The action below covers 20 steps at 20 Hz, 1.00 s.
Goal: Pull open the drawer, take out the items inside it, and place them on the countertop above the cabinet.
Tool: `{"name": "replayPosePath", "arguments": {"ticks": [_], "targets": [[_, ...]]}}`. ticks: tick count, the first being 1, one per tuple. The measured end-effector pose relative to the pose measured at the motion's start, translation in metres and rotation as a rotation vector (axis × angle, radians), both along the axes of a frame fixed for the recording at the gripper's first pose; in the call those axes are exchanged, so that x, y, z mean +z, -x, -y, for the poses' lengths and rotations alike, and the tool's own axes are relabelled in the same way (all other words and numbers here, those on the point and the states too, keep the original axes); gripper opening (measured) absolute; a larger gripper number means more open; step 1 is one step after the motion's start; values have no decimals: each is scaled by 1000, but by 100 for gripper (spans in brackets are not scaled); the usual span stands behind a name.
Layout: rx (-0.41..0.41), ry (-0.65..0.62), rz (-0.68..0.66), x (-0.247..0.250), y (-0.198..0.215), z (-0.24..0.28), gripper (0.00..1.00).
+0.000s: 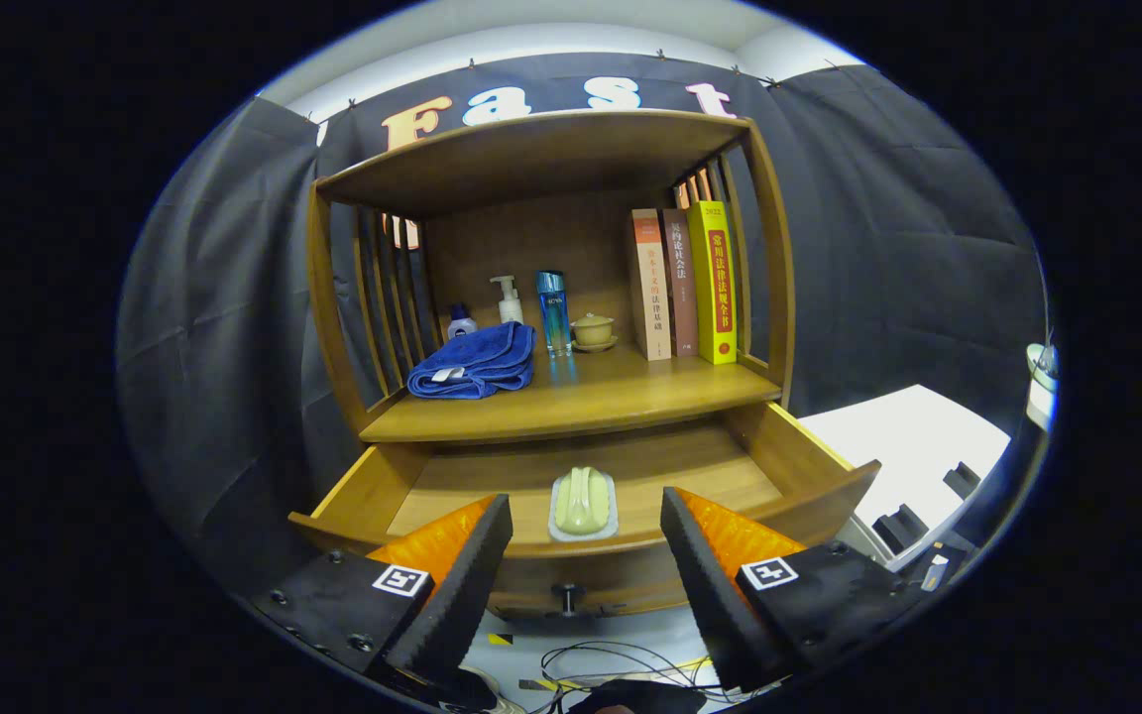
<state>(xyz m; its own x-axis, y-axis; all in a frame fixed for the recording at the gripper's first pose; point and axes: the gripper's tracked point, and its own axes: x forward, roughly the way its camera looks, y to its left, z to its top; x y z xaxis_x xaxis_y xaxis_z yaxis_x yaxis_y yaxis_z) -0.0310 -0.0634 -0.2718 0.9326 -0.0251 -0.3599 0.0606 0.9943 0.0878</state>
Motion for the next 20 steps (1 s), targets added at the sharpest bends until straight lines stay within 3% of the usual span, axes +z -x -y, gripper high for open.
{"name": "replayPosePath", "arguments": {"ticks": [8, 15, 20], "targets": [[51, 20, -201, -65, -76, -25, 98], [45, -20, -441, -143, -110, -23, 98], [70, -12, -556, -176, -120, -31, 81]]}}
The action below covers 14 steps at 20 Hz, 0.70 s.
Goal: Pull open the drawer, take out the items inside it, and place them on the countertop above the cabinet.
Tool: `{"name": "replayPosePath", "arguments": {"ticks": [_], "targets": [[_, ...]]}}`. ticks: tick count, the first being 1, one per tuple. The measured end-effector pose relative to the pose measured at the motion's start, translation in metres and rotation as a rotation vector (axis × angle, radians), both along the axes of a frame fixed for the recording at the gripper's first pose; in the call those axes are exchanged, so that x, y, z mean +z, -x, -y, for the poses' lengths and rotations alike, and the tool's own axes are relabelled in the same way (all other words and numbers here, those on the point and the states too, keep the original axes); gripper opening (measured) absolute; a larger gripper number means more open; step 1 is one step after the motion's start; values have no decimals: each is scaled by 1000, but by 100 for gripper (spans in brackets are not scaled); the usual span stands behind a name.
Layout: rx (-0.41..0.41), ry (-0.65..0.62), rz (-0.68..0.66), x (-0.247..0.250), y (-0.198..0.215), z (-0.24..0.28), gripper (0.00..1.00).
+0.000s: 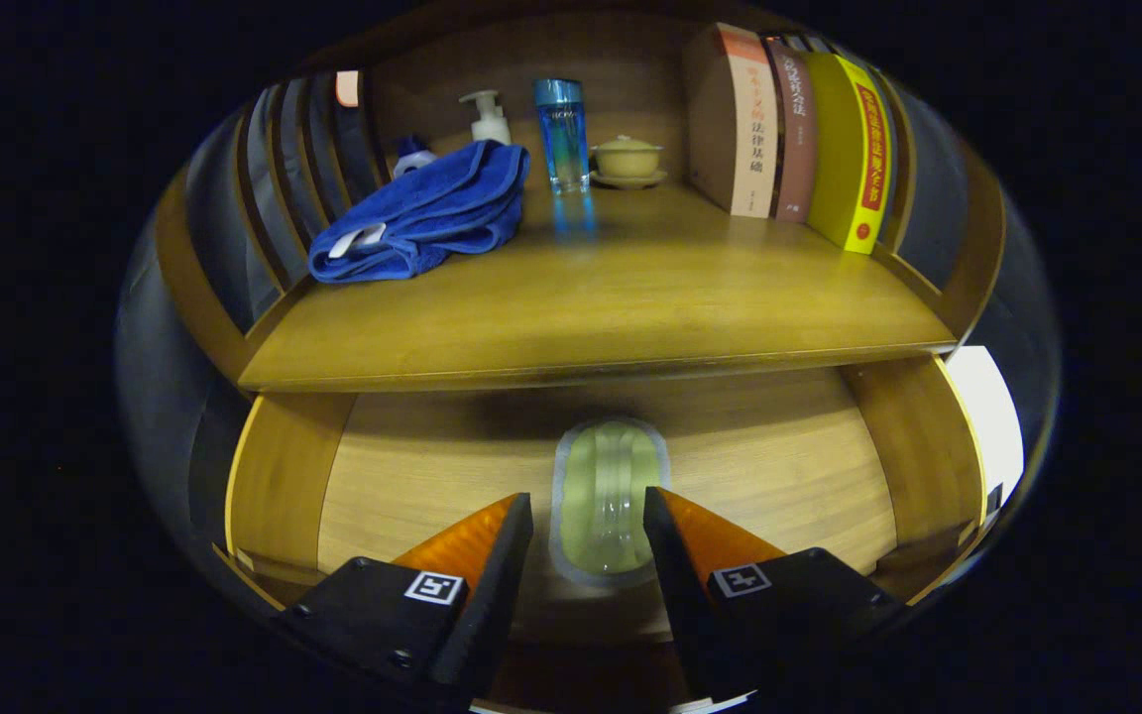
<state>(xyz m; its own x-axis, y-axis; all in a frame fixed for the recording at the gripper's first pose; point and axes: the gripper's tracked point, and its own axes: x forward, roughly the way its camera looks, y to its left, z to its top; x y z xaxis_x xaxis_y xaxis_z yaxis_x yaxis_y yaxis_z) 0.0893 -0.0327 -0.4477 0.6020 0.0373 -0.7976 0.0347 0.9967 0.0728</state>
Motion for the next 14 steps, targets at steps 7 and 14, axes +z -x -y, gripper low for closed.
{"name": "replayPosePath", "arguments": {"ticks": [7, 14], "targets": [[-17, -4, -92, -25, 2, 4, 60], [0, -34, -58, -3, 10, 1, 24]]}}
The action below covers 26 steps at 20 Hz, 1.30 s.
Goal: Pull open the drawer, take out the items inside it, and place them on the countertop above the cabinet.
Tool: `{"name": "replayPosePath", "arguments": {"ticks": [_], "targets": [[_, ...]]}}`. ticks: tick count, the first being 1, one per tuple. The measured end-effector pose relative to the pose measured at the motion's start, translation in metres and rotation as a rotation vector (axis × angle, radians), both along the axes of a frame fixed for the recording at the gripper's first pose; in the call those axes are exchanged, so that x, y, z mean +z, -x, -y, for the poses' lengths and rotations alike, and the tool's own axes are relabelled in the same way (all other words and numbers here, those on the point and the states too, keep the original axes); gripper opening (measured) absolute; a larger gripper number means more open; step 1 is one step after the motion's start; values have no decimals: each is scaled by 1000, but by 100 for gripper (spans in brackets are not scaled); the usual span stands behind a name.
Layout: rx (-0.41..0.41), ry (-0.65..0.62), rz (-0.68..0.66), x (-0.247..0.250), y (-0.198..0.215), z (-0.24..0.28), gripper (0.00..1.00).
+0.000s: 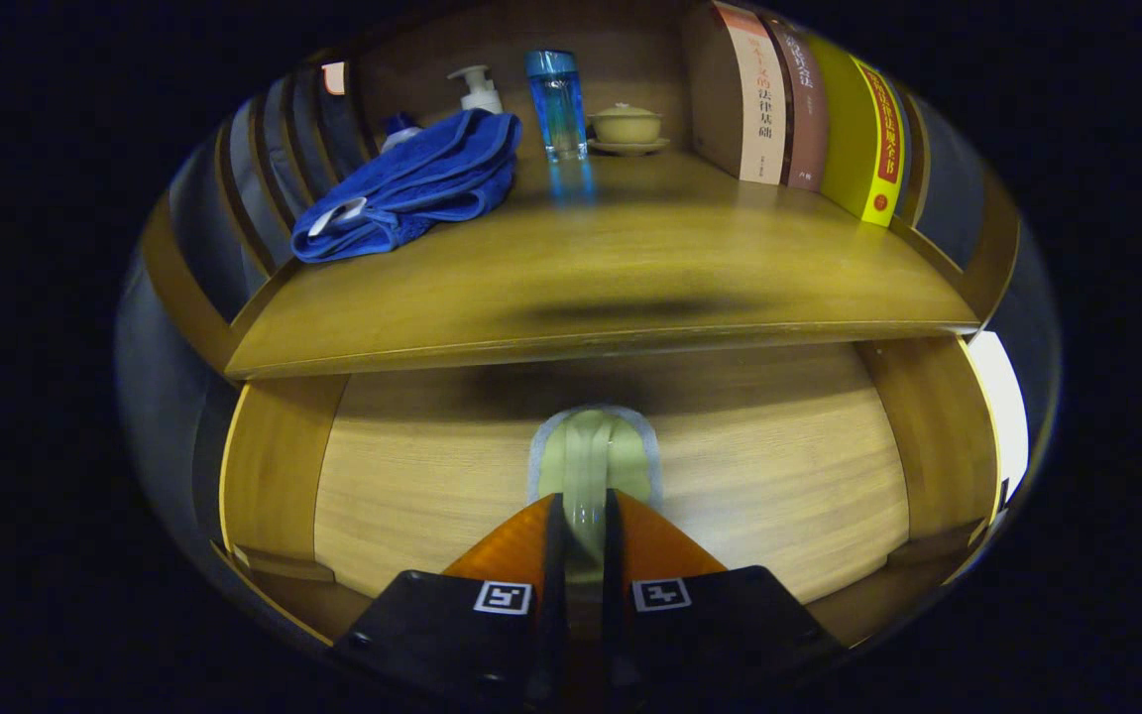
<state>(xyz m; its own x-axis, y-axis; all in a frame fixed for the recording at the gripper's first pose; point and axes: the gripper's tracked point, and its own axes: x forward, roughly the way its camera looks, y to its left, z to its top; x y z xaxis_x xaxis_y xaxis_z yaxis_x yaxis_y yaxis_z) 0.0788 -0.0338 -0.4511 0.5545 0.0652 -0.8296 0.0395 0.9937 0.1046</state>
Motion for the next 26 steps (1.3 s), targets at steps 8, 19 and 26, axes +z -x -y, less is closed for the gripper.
{"name": "replayPosePath", "arguments": {"ticks": [8, 19, 26], "targets": [[13, -58, 78, 71, 8, -11, 23], [33, -79, 186, 170, -4, -5, 23], [15, -49, 240, 186, -64, 8, 23]]}}
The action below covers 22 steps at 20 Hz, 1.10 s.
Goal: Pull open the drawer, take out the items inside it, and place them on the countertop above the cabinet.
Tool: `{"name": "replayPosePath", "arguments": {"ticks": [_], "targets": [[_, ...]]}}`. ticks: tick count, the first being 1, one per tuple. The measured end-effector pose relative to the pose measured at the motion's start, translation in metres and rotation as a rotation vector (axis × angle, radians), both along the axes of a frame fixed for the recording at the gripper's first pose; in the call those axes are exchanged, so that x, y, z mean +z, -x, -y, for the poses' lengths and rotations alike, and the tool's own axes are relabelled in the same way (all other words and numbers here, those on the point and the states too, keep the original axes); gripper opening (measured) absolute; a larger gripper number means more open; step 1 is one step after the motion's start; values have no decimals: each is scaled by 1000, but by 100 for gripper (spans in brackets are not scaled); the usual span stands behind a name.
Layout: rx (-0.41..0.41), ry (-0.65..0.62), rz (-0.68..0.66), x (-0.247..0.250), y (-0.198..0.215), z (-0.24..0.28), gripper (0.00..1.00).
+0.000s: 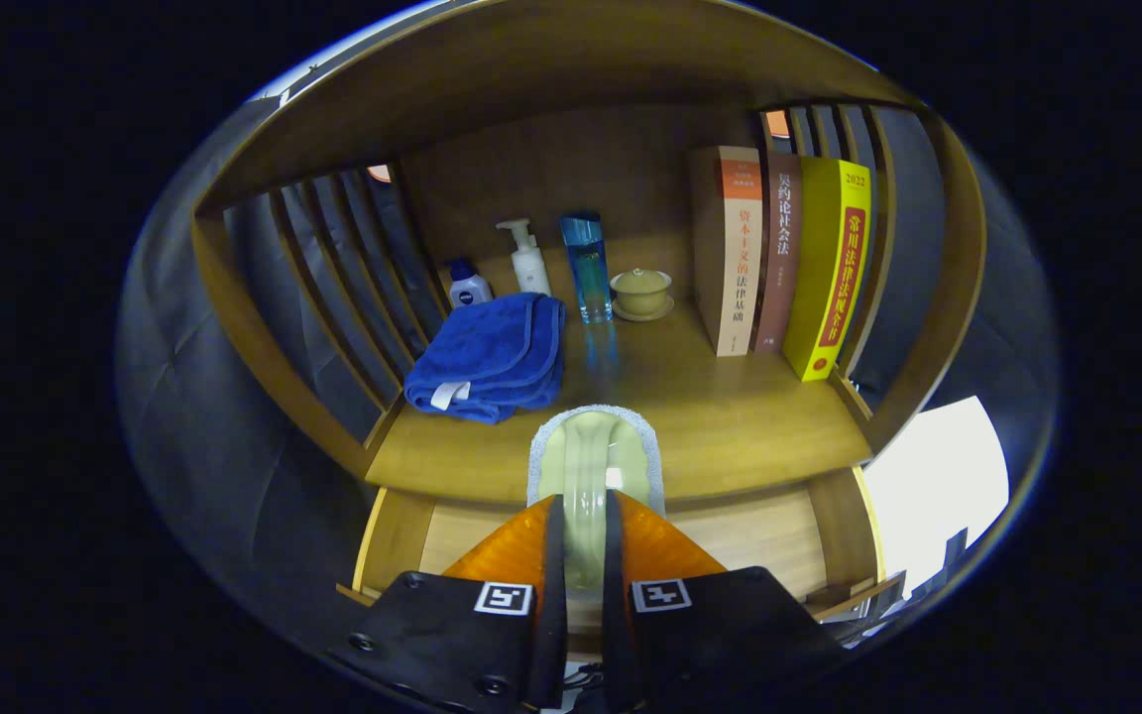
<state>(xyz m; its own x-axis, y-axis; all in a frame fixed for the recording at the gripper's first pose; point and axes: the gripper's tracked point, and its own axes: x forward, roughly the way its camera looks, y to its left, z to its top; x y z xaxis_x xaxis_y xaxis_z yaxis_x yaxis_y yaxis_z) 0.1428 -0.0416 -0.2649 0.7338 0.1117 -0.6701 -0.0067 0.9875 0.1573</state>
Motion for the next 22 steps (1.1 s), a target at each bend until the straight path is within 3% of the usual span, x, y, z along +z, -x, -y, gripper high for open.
{"name": "replayPosePath", "arguments": {"ticks": [15, 22], "targets": [[-27, 34, -31, -65, -109, 10, 23], [-31, 23, -73, -94, -123, 1, 28]]}}
